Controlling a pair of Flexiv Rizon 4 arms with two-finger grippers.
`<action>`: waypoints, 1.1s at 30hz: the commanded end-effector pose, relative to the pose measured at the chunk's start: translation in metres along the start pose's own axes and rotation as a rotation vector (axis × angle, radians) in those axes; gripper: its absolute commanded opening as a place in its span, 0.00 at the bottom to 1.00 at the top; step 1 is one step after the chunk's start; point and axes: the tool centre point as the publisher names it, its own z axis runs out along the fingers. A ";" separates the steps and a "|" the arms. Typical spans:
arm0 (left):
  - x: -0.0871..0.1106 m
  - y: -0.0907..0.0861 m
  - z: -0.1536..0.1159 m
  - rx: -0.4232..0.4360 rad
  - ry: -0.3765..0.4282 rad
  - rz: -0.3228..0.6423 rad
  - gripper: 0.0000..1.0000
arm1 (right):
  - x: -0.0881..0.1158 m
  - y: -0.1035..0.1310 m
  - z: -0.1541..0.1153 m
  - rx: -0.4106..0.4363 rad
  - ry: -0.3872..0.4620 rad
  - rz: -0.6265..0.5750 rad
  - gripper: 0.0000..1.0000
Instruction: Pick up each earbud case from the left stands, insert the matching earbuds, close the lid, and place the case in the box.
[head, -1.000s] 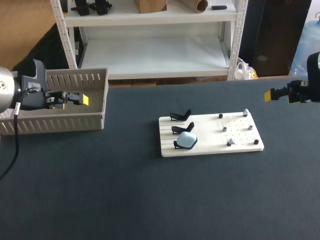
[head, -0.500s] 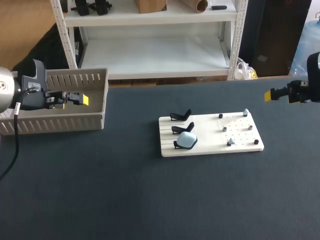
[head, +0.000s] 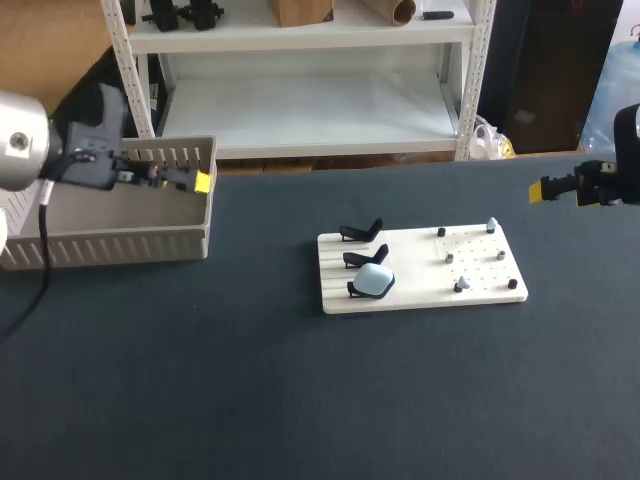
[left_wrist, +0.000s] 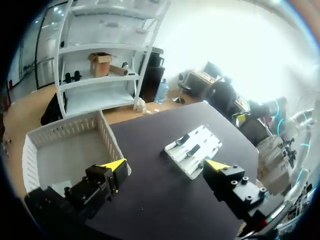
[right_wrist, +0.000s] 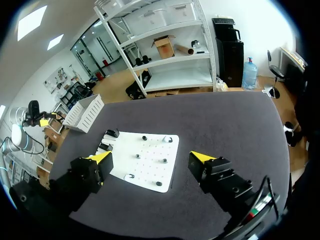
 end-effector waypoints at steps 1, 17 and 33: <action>-0.018 -0.005 0.027 0.140 0.018 0.252 1.00 | 0.000 -0.001 0.001 -0.006 0.001 -0.001 1.00; 0.006 -0.062 0.111 0.330 0.100 0.684 1.00 | 0.000 -0.001 0.001 -0.006 0.001 -0.001 1.00; 0.050 -0.085 0.156 0.485 0.092 0.752 1.00 | 0.000 -0.001 0.001 -0.006 0.001 -0.001 1.00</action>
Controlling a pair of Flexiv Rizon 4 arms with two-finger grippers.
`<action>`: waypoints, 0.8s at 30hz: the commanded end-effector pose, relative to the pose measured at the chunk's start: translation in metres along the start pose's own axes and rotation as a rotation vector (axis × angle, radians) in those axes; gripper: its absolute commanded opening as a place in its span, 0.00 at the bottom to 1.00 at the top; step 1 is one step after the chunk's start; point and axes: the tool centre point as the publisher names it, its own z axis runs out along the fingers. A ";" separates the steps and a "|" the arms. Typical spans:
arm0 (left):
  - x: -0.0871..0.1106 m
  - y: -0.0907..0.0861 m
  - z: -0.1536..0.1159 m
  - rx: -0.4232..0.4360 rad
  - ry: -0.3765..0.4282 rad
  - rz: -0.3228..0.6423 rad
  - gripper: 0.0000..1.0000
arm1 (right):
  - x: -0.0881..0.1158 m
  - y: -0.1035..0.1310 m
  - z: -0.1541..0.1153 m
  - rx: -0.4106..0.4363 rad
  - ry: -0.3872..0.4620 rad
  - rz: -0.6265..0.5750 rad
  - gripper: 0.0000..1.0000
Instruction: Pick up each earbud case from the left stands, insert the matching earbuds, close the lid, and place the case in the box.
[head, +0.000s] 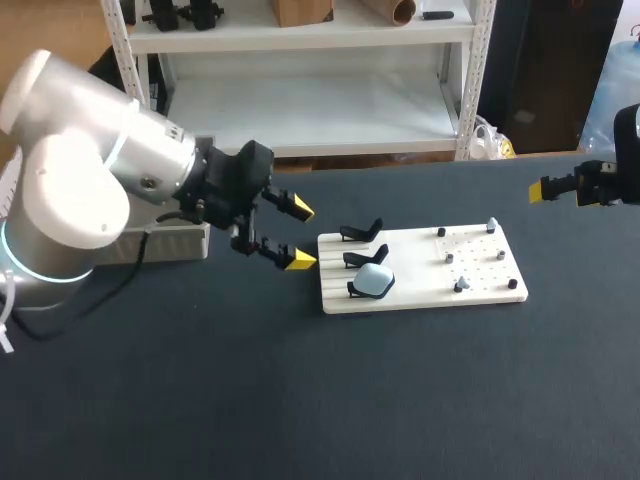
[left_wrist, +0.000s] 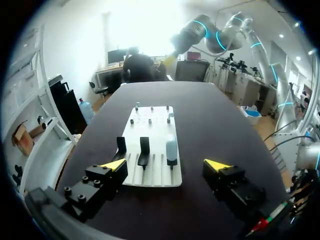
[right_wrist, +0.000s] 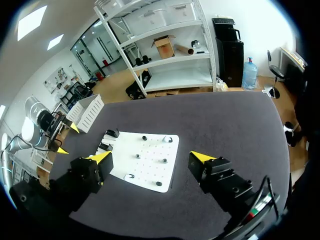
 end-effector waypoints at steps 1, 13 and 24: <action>0.007 0.004 0.015 0.020 -0.015 0.008 1.00 | 0.000 -0.001 0.001 -0.006 0.001 -0.001 1.00; 0.016 -0.003 0.039 -0.004 -0.053 0.033 1.00 | 0.000 -0.001 0.001 -0.006 0.001 -0.001 1.00; 0.018 -0.006 0.058 0.046 -0.096 0.016 0.84 | 0.000 -0.001 0.001 -0.006 0.001 -0.001 1.00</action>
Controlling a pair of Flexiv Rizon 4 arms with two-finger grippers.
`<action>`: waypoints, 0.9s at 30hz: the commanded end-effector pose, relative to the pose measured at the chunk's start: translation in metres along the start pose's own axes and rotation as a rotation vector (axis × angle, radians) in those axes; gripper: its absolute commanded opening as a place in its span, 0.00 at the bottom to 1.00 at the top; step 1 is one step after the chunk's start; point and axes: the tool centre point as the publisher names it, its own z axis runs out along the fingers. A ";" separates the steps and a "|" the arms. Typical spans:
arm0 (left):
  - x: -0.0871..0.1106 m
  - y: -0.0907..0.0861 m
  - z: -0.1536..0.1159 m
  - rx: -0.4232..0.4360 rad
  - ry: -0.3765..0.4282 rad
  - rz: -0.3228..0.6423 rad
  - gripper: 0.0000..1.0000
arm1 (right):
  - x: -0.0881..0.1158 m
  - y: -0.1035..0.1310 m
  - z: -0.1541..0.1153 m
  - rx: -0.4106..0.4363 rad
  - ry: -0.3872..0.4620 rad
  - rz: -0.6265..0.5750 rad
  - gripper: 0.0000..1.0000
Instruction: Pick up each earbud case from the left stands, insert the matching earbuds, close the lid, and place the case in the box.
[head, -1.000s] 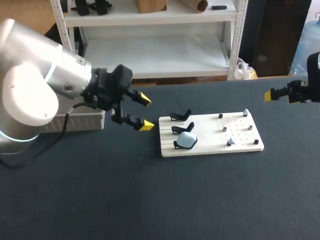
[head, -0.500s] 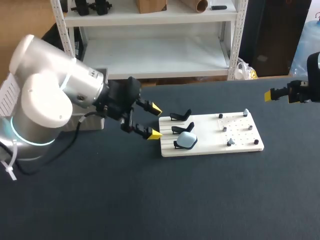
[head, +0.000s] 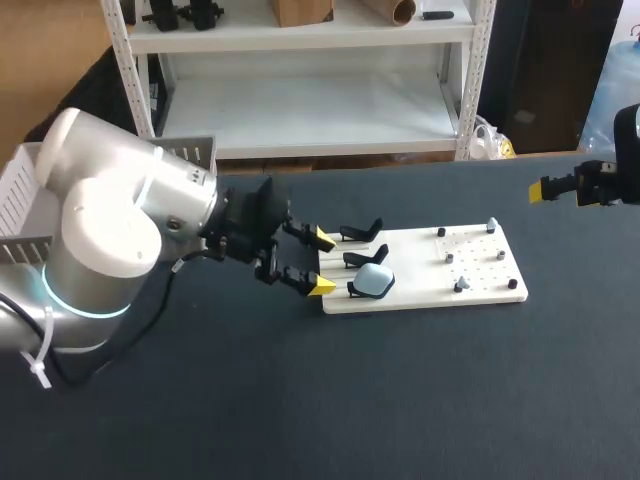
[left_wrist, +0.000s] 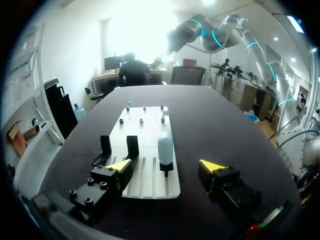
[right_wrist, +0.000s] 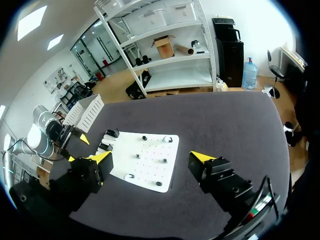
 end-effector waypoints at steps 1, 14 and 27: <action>0.003 0.004 0.010 0.024 -0.007 0.007 0.83 | 0.000 -0.001 0.001 -0.006 0.001 -0.001 1.00; 0.003 0.001 0.032 0.079 -0.004 0.011 0.64 | 0.000 -0.001 0.001 -0.006 0.001 -0.001 1.00; 0.002 0.003 0.038 0.091 -0.014 -0.003 0.59 | 0.000 -0.001 0.001 -0.006 0.001 -0.001 1.00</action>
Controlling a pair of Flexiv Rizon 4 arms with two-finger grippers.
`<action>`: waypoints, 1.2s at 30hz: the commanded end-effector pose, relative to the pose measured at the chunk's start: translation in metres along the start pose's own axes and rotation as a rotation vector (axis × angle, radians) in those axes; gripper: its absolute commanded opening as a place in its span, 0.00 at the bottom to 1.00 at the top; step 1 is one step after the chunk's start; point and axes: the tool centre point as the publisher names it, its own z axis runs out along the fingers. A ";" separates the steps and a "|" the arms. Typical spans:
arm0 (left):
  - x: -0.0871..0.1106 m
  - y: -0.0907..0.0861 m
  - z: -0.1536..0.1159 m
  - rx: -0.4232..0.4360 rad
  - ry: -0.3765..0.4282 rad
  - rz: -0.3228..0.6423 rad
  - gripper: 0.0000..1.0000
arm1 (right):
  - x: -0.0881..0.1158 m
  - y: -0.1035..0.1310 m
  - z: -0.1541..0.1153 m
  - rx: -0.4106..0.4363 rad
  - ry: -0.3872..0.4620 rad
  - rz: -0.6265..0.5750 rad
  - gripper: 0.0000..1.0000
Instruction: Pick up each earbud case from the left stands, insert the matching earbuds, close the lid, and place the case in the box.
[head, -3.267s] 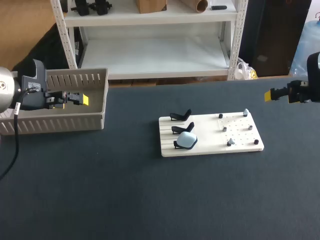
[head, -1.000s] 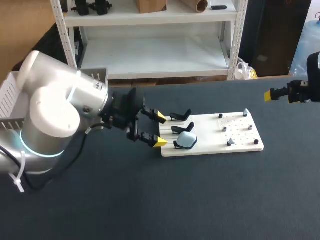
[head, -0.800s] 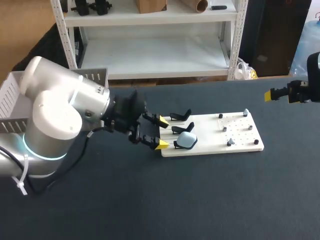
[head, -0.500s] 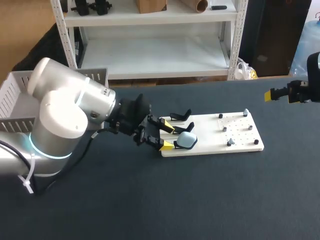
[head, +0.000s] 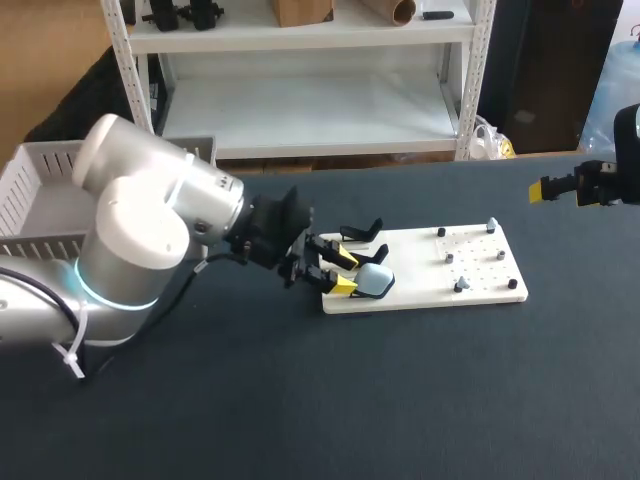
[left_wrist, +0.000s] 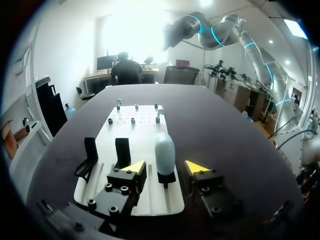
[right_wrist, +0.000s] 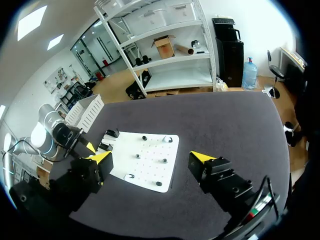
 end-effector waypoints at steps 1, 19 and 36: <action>0.000 0.002 0.003 0.011 -0.004 -0.001 0.58 | 0.000 -0.001 0.001 -0.006 0.001 -0.001 1.00; -0.002 -0.005 0.011 0.011 -0.044 -0.023 0.47 | 0.000 -0.001 0.001 -0.006 0.001 -0.001 1.00; 0.001 -0.004 0.021 -0.008 -0.064 -0.045 0.47 | 0.000 -0.001 0.001 -0.006 0.001 -0.001 1.00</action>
